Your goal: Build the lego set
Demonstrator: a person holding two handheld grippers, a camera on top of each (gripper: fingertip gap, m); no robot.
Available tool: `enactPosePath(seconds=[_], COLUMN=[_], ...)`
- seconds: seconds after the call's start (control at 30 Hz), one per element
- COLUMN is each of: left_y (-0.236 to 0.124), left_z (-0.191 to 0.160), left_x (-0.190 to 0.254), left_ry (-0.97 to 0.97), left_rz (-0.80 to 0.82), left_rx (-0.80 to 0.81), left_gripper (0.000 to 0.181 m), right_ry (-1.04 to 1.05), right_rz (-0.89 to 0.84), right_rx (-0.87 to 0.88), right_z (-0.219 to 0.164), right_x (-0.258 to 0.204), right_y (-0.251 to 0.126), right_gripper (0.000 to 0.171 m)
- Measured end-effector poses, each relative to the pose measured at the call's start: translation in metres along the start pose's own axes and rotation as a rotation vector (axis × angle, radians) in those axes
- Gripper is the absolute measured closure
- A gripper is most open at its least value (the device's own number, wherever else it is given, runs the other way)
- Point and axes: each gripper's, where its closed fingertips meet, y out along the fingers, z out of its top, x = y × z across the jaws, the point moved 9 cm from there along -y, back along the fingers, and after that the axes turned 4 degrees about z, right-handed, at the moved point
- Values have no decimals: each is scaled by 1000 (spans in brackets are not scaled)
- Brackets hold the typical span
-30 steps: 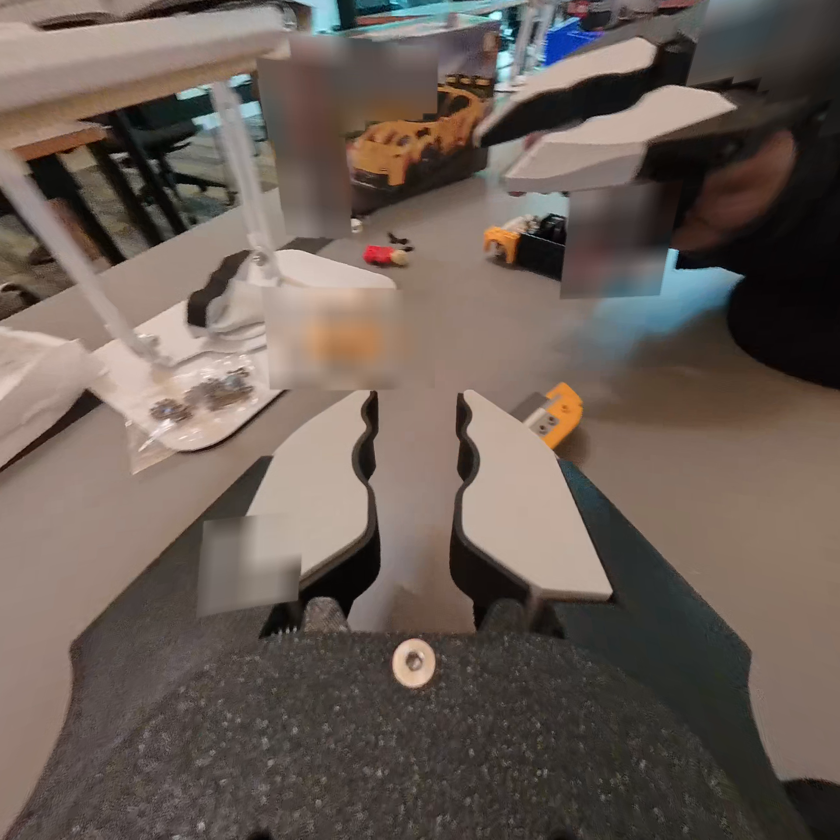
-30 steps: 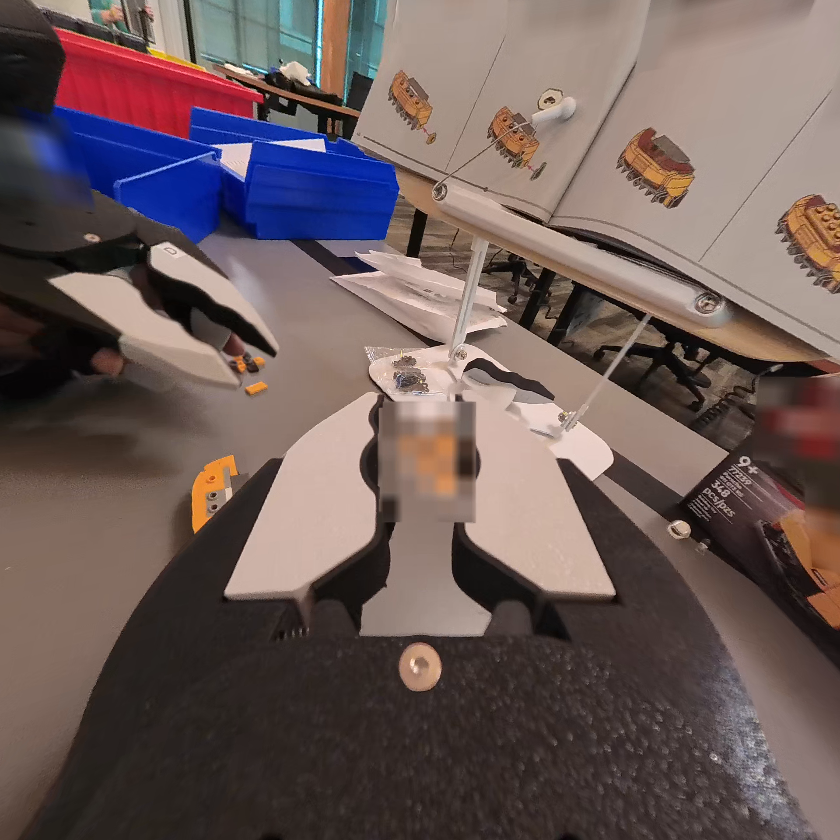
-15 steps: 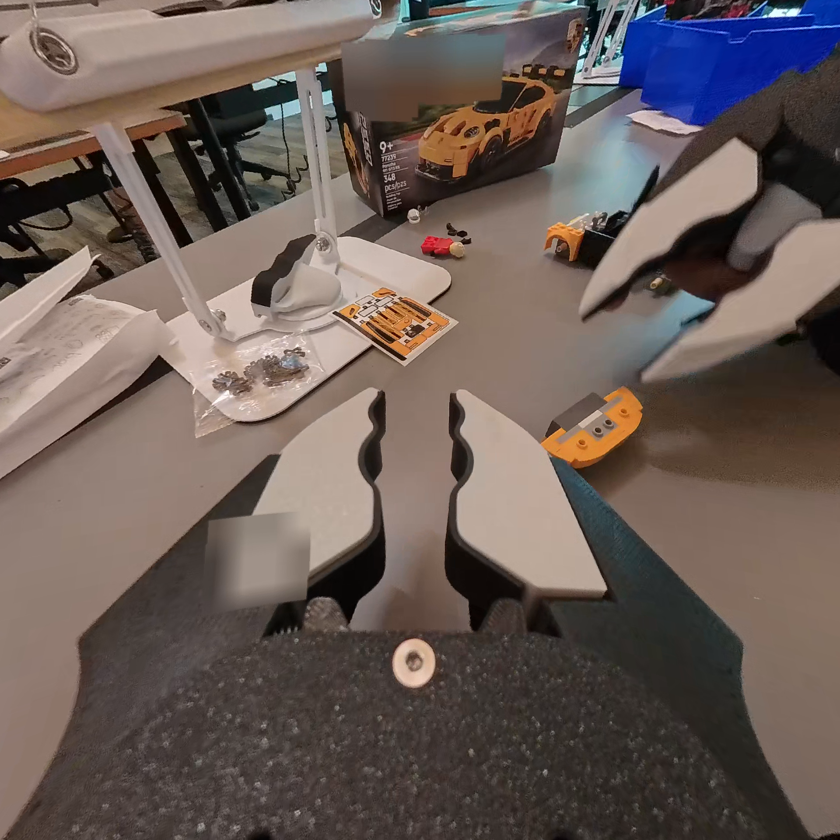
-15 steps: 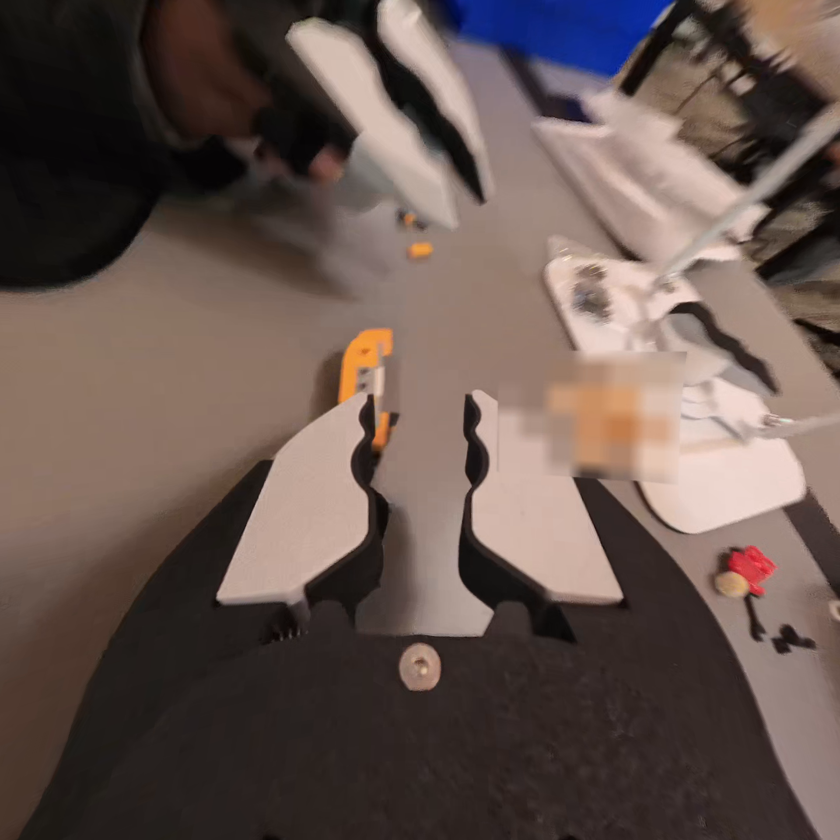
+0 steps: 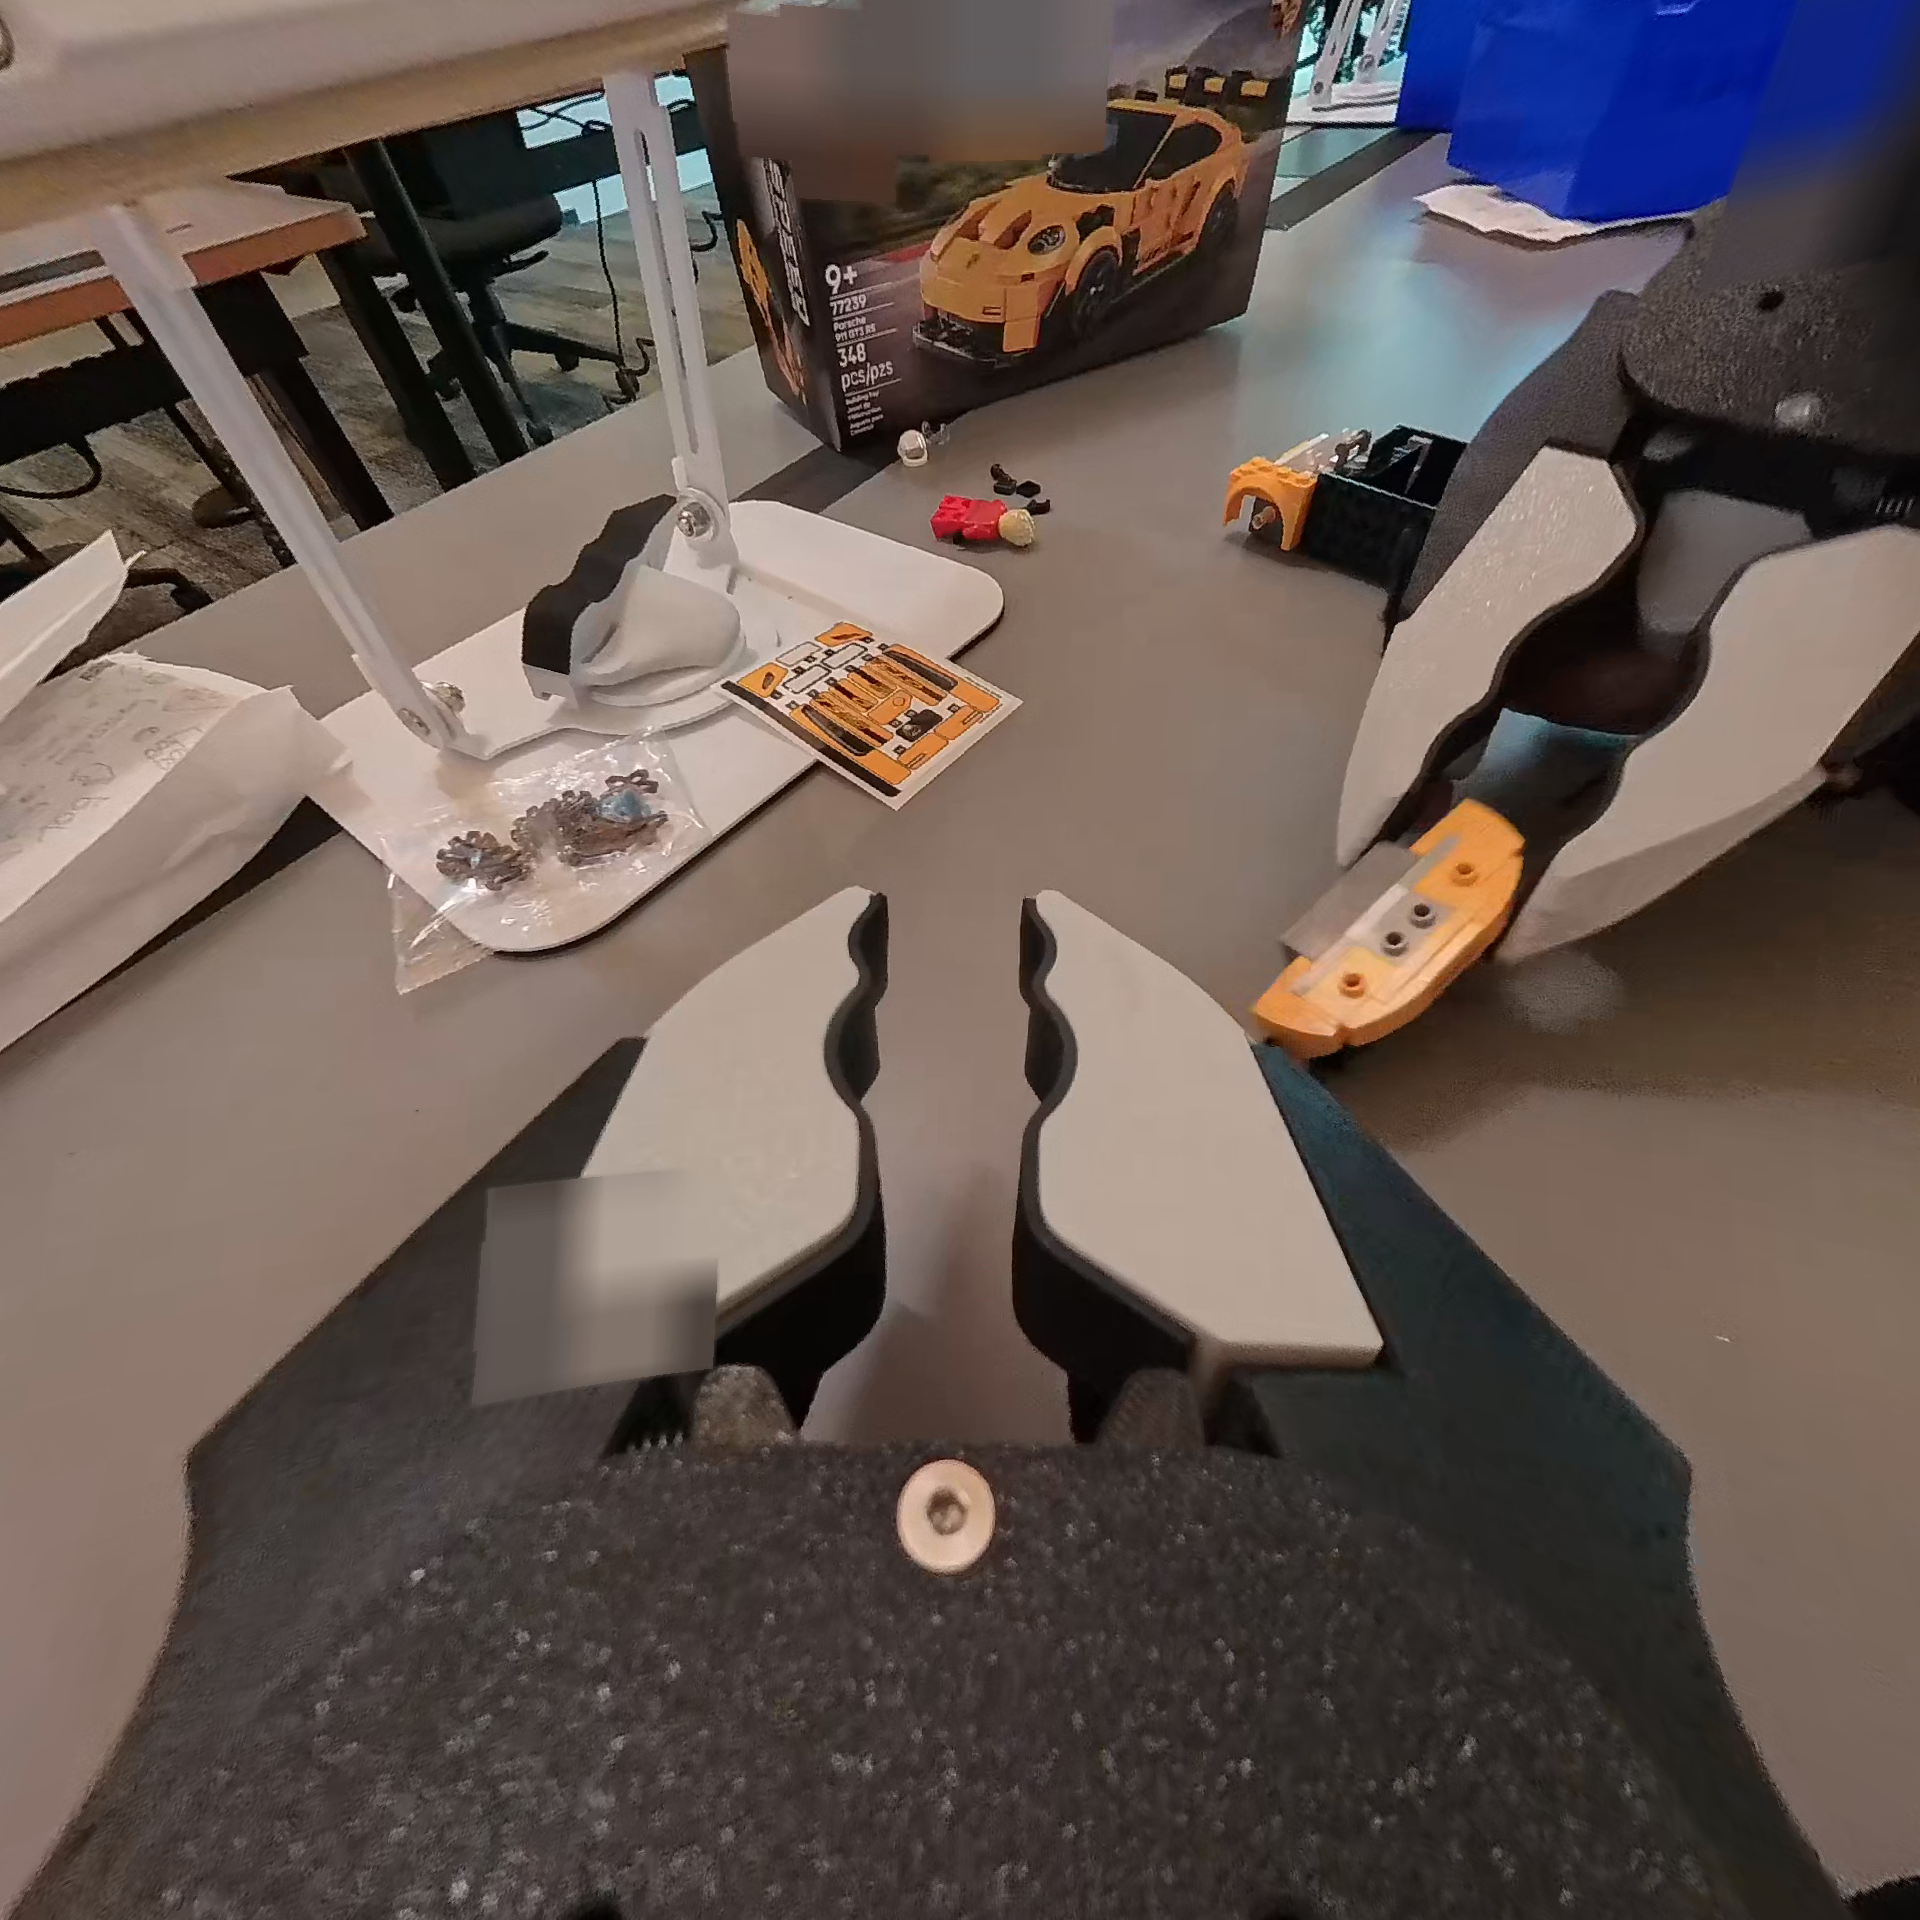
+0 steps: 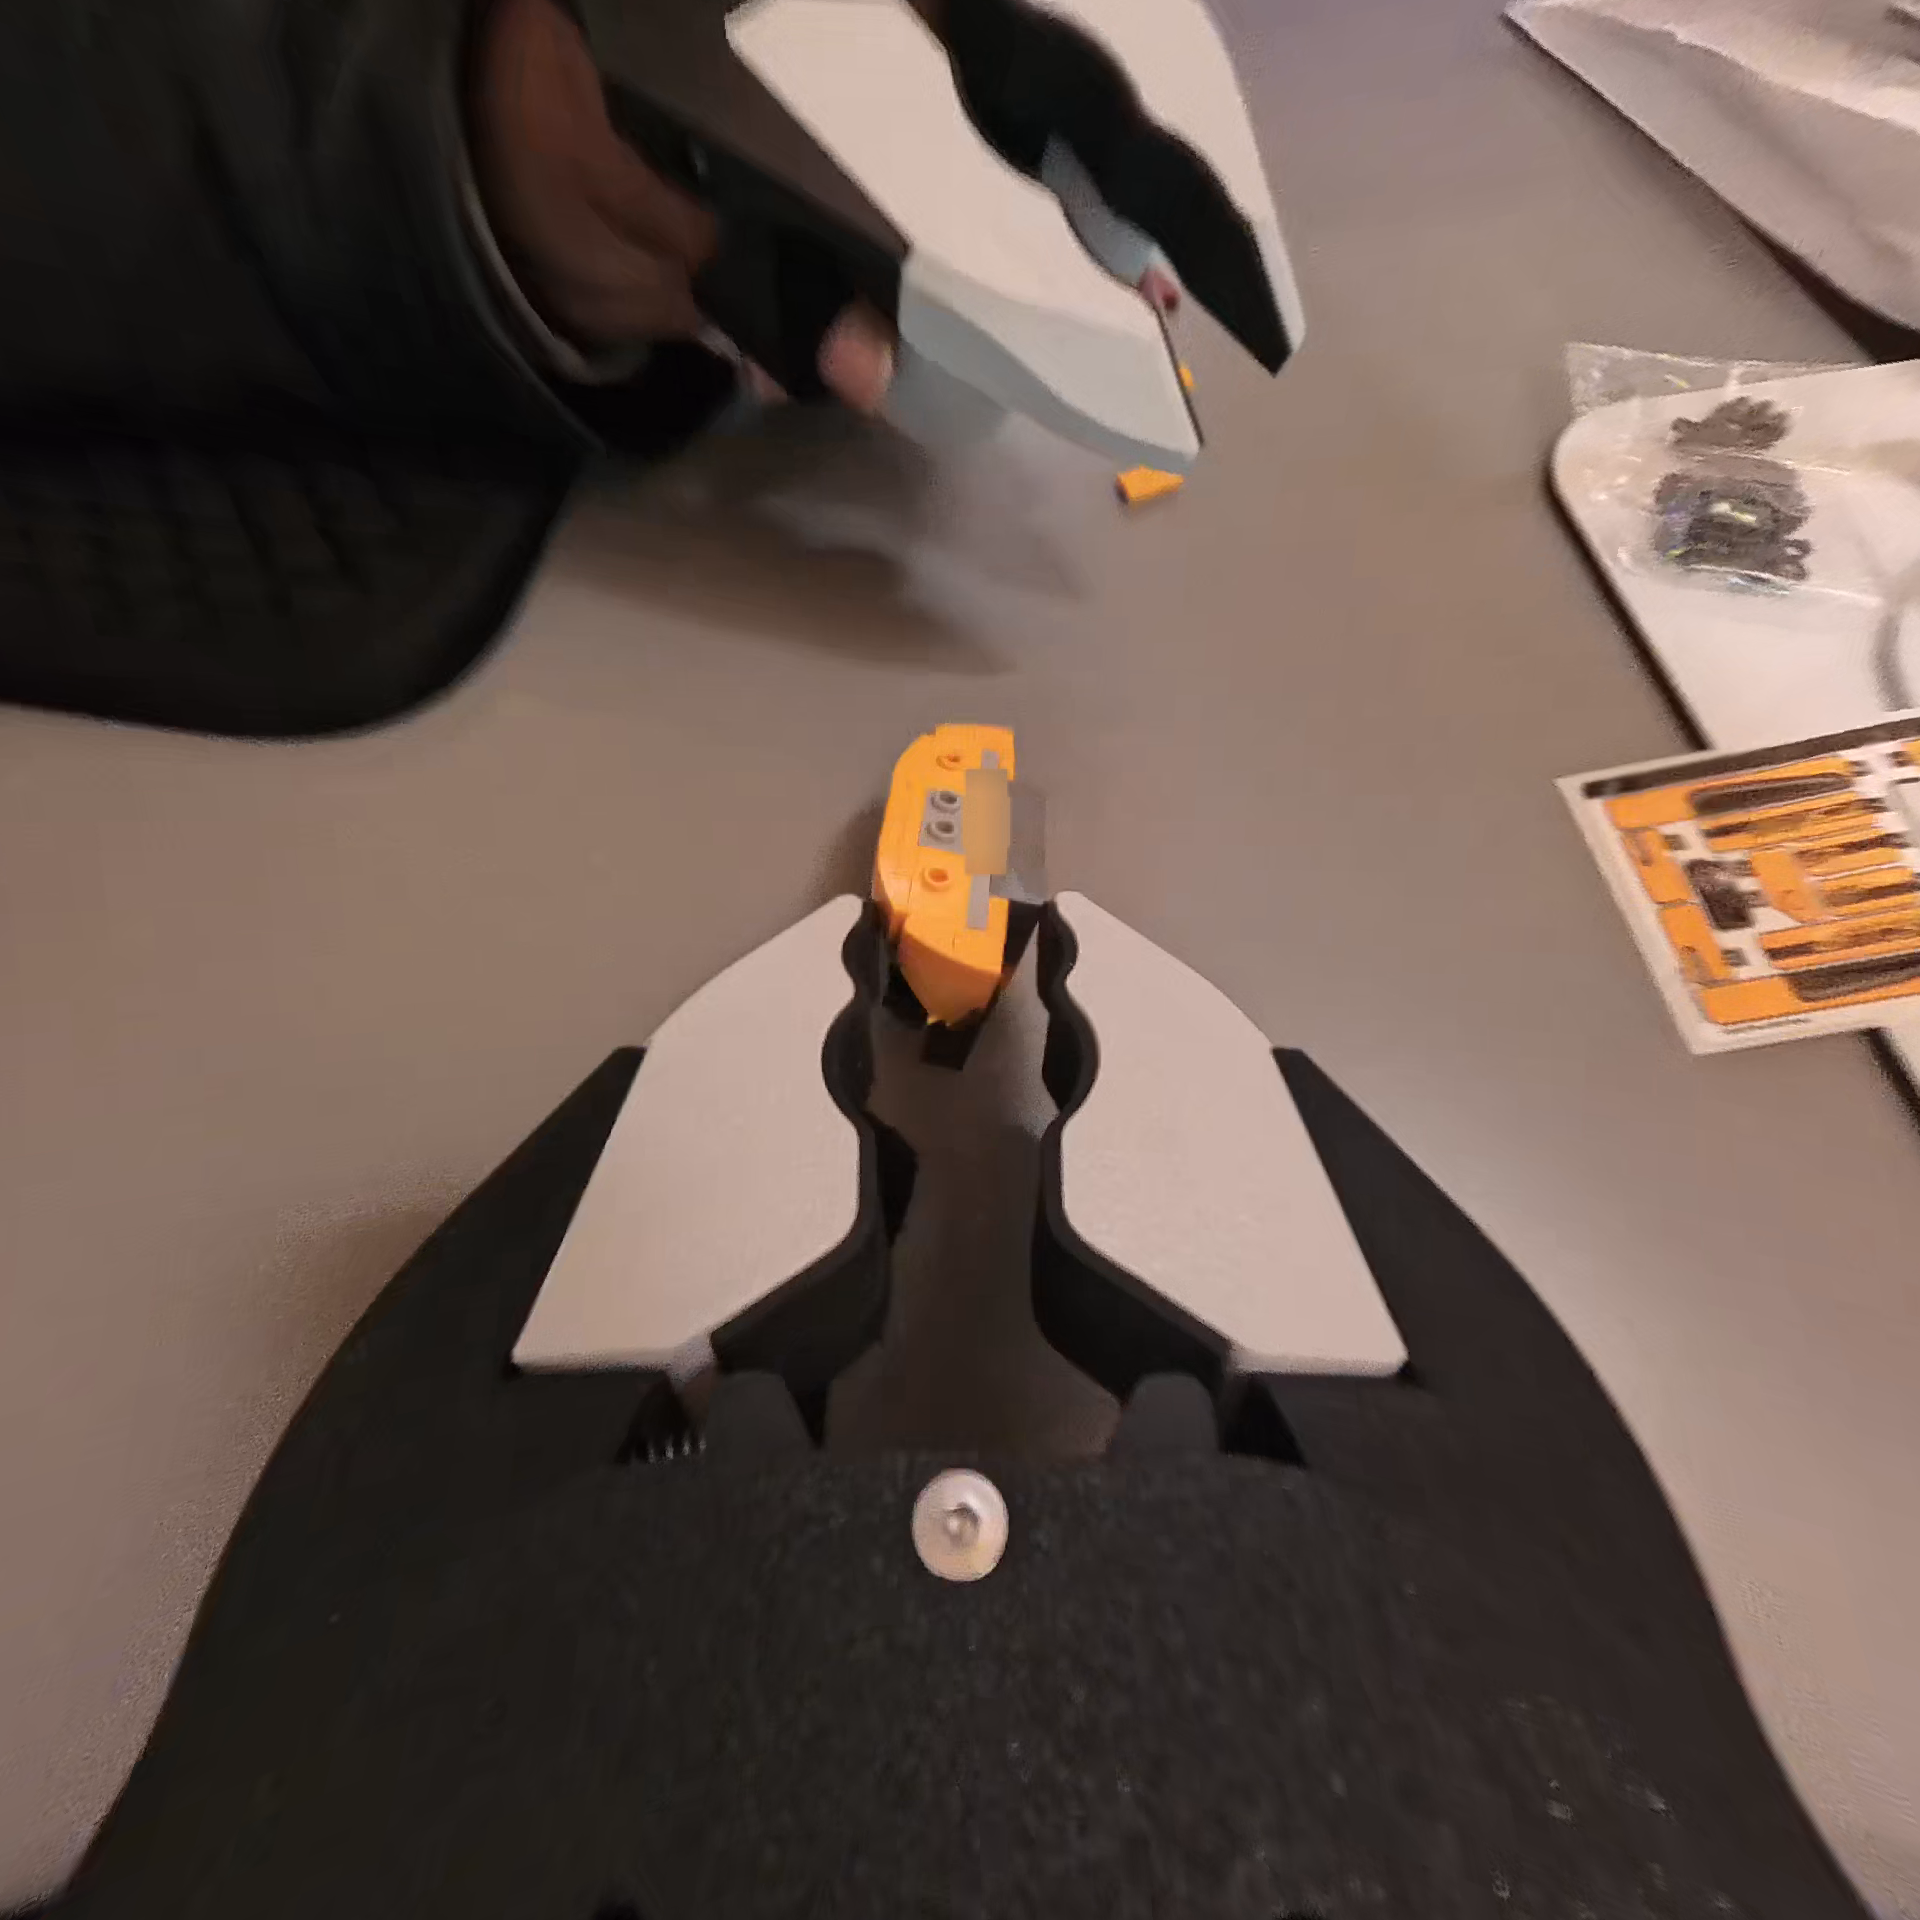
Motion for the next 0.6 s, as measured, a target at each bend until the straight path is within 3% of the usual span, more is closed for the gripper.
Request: enactPosePath(seconds=[0.13,0.6], left_y=[1,2], left_z=[-1,0], left_x=[1,10], left_ry=[5,49], left_rz=[-6,-79], left_rx=[-7,4], left_gripper=[158,159], right_ry=[98,159], right_rz=[124,173], right_rx=[126,167], right_z=[4,1], right_x=[2,7], right_y=[-13,-16], right_gripper=[142,142])
